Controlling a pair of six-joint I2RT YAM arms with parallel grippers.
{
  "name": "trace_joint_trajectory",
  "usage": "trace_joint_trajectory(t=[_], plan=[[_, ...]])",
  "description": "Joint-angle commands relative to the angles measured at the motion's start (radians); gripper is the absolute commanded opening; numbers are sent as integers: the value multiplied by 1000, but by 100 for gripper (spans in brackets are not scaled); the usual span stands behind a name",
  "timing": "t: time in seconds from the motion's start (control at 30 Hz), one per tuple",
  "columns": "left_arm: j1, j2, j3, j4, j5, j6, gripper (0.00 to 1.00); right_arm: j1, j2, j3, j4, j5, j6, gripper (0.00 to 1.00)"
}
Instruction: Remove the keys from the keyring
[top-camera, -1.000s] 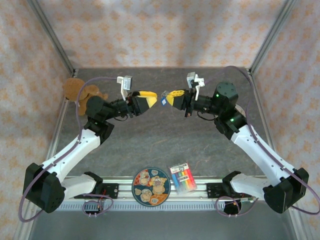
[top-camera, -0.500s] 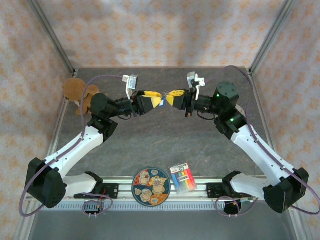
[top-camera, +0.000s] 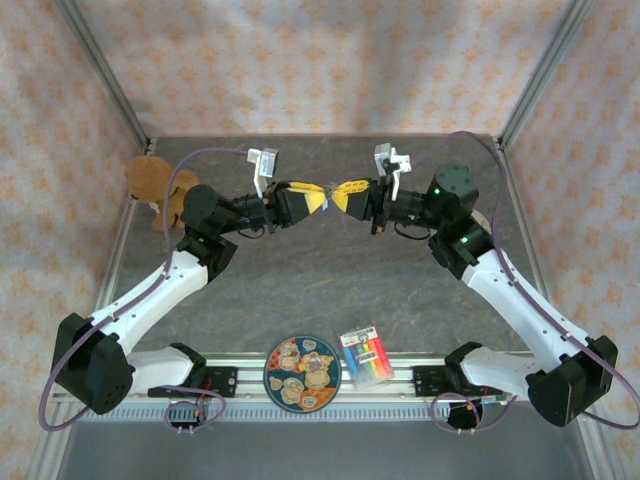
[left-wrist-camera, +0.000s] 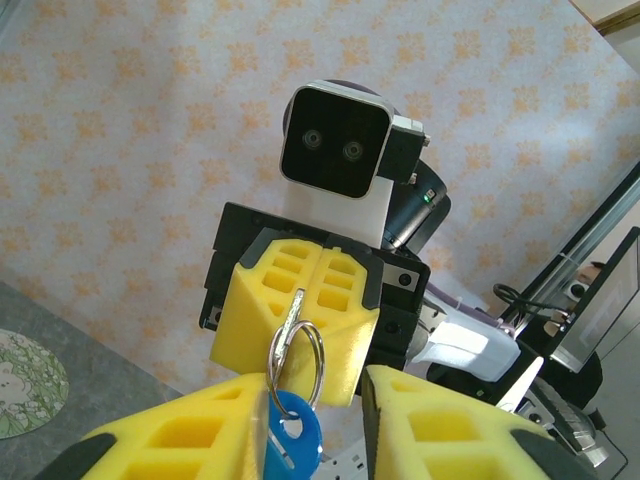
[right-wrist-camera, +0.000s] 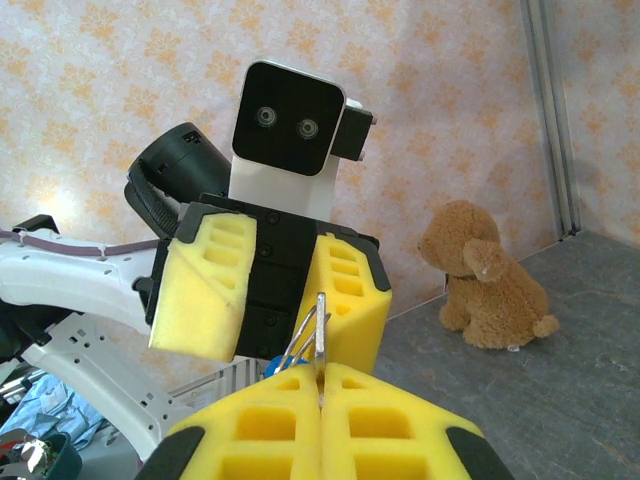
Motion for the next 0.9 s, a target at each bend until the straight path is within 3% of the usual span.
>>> trace_joint_trajectory(t=[0.0, 0.27, 0.43, 0.87], plan=[[-9, -2, 33, 30, 24, 8, 27, -6, -14, 6, 58, -23, 15, 0], [-8, -3, 32, 35, 25, 8, 15, -6, -18, 7, 51, -31, 11, 0], [-9, -5, 30, 45, 28, 6, 0, -6, -20, 5, 50, -31, 7, 0], [7, -13, -14, 139, -46, -38, 0, -6, -44, -21, 86, -23, 6, 0]])
